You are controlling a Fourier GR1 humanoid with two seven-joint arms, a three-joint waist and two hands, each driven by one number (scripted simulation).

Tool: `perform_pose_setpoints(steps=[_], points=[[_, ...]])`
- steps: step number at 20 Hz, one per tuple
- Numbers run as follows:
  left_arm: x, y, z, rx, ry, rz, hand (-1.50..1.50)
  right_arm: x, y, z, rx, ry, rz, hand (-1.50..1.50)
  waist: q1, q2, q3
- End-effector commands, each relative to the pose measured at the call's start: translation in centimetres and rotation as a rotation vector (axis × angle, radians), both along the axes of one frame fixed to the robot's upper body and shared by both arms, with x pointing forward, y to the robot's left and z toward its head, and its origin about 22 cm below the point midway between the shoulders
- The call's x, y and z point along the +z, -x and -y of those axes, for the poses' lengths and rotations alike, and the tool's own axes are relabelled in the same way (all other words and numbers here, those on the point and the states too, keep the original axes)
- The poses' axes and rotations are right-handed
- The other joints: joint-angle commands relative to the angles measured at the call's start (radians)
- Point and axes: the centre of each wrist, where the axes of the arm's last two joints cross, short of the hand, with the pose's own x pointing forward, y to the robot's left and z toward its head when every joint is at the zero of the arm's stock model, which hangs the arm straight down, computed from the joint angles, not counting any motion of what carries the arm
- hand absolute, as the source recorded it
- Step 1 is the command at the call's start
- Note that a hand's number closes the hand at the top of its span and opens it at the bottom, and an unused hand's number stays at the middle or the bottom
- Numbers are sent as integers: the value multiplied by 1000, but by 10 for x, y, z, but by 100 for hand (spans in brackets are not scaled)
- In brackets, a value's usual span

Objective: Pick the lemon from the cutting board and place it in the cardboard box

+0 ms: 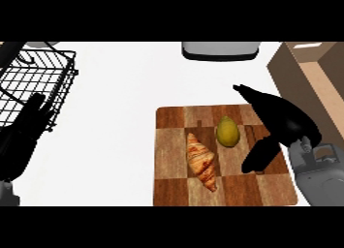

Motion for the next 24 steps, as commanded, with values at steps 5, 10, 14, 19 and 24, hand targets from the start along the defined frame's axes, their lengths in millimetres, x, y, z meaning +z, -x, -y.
perform_pose_setpoints(steps=[5,10,14,19,24], points=[[-2,-10,5,2,0,-11,0,-21,5,-12,3,41,-28,-150,-4,1,0],[-1,4,24,-1,8,17,0,-12,-8,-3,6,27,35,-150,-1,0,0],[-5,3,18,7,1,12,0,-16,-2,-8,21,79,1,-150,-3,0,0],[1,0,9,9,6,-5,0,-9,-28,-30,11,105,-27,-150,0,0,0],[-13,9,-1,-2,9,12,0,-21,-21,-33,-10,122,-36,-150,0,0,0]])
